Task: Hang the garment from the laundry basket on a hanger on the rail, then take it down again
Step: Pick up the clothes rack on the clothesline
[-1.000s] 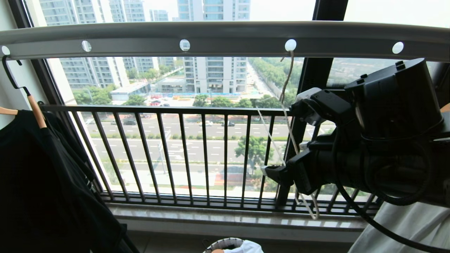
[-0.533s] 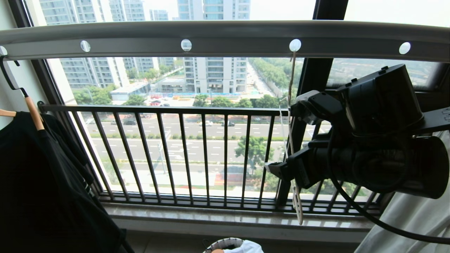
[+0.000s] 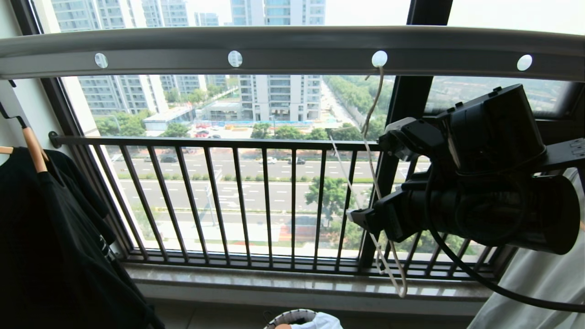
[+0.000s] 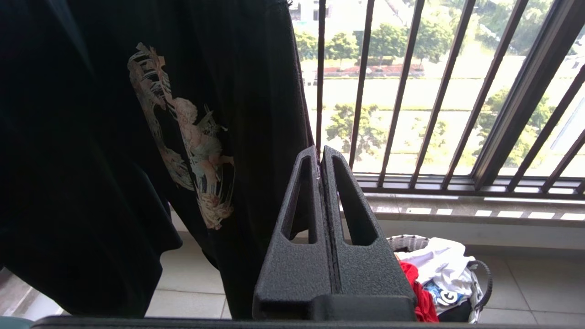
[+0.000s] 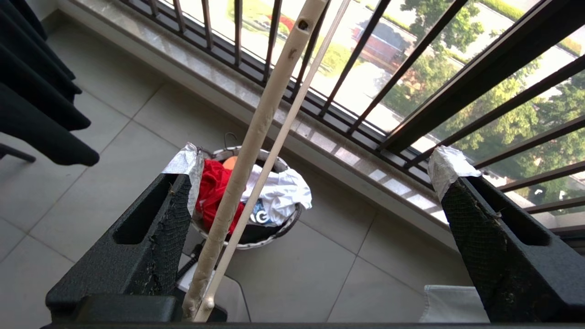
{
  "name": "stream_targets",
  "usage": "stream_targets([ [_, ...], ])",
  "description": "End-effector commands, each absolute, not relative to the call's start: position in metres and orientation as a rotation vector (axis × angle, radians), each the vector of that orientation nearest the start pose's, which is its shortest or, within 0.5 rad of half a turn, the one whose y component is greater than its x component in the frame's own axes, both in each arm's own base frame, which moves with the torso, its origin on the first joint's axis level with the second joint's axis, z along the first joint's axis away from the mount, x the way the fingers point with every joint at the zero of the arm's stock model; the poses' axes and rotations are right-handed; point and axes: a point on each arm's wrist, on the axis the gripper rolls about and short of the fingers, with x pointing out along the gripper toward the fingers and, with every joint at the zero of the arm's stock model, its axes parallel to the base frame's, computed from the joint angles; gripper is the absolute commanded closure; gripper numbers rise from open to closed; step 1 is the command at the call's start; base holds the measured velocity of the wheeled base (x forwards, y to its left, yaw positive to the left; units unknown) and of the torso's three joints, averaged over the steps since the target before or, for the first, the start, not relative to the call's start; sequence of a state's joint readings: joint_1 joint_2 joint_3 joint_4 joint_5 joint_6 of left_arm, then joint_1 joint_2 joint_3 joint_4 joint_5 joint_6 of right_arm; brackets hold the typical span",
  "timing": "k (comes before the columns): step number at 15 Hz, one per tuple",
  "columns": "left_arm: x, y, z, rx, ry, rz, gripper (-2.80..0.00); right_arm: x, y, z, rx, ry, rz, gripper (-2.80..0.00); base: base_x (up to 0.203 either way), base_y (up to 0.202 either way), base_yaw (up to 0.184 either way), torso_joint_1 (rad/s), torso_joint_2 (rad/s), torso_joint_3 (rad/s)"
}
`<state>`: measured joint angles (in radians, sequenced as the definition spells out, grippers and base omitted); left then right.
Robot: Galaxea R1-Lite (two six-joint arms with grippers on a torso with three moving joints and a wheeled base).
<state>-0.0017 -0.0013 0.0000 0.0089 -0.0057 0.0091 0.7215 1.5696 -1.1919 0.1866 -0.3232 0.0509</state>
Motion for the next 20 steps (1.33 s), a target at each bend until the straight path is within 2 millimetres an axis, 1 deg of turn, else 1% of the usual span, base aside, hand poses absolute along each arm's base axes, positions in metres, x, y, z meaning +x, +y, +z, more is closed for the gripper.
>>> stream_targets([
  [1,-0.0228,-0.0001,0.0745,0.009,0.009,-0.008,0.00,0.2118,0.1766,0.2507,-0.242,0.503,0.374,-2.80,0.000,0.000,0.000,0.000,0.00,0.000],
  [4,-0.0228,-0.0001,0.0745,0.009,0.009,-0.008,0.00,0.2118,0.1766,0.2507,-0.248,0.502,0.375,-2.80,0.000,0.000,0.000,0.000,0.00,0.000],
  [5,-0.0228,-0.0001,0.0745,0.009,0.009,-0.008,0.00,0.2121,0.1768,0.2506,-0.247,0.501,0.375,-1.18,0.000,0.000,0.000,0.000,0.00,0.000],
  [6,-0.0228,-0.0001,0.0745,0.009,0.009,-0.008,0.00,0.2122,0.1769,0.2509,-0.246,0.501,0.375,0.00,0.000,0.000,0.000,0.000,0.00,0.000],
  [20,-0.0228,-0.0001,0.0745,0.009,0.009,-0.008,0.00,0.2122,0.1762,0.2512,-0.261,0.495,0.358,0.00,0.000,0.000,0.000,0.000,0.00,0.000],
])
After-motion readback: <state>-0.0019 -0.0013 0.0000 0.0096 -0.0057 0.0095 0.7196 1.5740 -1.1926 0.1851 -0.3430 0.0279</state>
